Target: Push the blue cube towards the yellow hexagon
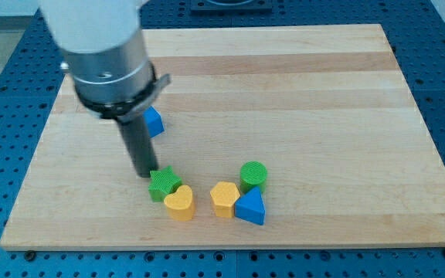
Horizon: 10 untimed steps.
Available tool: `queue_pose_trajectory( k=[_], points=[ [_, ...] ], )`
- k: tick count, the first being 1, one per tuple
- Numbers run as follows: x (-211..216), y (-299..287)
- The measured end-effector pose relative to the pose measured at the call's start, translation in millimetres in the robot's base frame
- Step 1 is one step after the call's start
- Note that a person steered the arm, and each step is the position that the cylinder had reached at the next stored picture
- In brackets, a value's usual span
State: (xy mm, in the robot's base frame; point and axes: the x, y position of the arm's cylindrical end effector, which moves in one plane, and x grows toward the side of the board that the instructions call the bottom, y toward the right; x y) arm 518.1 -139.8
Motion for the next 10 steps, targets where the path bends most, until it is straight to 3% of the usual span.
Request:
queue_pose_trajectory(
  k=[2, 5, 6, 10],
  points=[
    [-76.5, -34.9],
    [-113.1, 2.6],
    [-115.7, 28.7],
    [-47.3, 53.8]
  ],
)
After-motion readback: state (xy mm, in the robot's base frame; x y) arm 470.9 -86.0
